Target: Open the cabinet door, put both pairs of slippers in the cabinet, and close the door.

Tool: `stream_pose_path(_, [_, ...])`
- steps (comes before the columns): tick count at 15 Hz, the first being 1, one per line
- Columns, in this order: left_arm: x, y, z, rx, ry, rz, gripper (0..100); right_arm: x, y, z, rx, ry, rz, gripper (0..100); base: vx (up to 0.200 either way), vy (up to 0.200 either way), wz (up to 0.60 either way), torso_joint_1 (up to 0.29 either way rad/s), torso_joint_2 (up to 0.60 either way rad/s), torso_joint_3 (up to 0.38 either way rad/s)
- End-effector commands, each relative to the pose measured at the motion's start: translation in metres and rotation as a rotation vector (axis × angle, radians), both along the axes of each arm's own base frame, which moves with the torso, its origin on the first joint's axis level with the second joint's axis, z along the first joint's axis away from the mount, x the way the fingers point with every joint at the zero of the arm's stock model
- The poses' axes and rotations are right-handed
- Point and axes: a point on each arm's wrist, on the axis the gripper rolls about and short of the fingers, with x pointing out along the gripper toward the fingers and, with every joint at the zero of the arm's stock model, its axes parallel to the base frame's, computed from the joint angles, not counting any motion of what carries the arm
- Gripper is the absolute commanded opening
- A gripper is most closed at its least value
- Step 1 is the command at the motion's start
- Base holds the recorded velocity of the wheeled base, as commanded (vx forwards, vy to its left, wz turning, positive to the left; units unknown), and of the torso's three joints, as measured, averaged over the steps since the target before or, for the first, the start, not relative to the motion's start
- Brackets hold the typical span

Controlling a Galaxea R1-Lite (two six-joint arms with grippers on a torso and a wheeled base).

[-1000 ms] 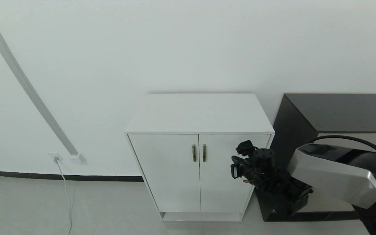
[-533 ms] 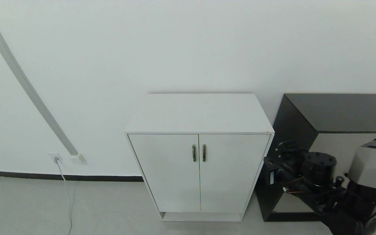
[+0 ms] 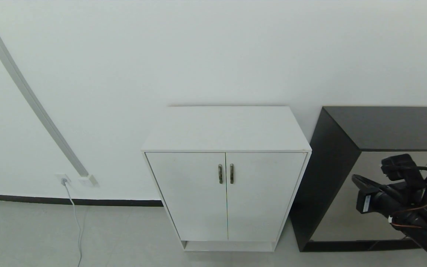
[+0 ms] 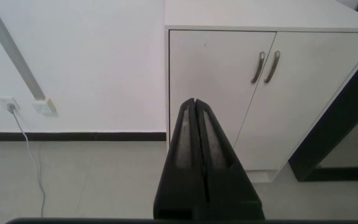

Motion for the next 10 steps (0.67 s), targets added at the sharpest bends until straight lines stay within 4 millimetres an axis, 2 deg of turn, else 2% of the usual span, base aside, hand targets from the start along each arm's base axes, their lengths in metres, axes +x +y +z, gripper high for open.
stream_pose_path(1, [0.0, 0.0, 0.0, -0.001, 0.001, 0.0, 0, -0.028, -0.009, 0.018, 0.004, -0.055, -0.011, 0, 0.0, 0.0, 0.0, 0.0, 0.0, 0.0])
stream_pose_path(2, [0.0, 0.0, 0.0, -0.001, 0.001, 0.0, 0, -0.044, -0.015, 0.025, -0.002, -0.057, -0.023, 0, 0.0, 0.0, 0.0, 0.0, 0.0, 0.0])
stream_pose_path(4, [0.0, 0.0, 0.0, -0.001, 0.001, 0.0, 0, -0.059, -0.02, 0.033, 0.0, -0.066, -0.029, 0, 0.0, 0.0, 0.0, 0.0, 0.0, 0.0])
stream_pose_path(5, [0.0, 0.0, 0.0, -0.001, 0.001, 0.001, 0, -0.074, -0.023, 0.04, 0.002, -0.074, -0.029, 0, 0.0, 0.0, 0.0, 0.0, 0.0, 0.0])
stream_pose_path(10, [0.0, 0.0, 0.0, -0.002, 0.001, 0.0, 0, -0.122, -0.032, 0.053, -0.001, -0.043, -0.005, 0, 0.0, 0.0, 0.0, 0.0, 0.0, 0.0])
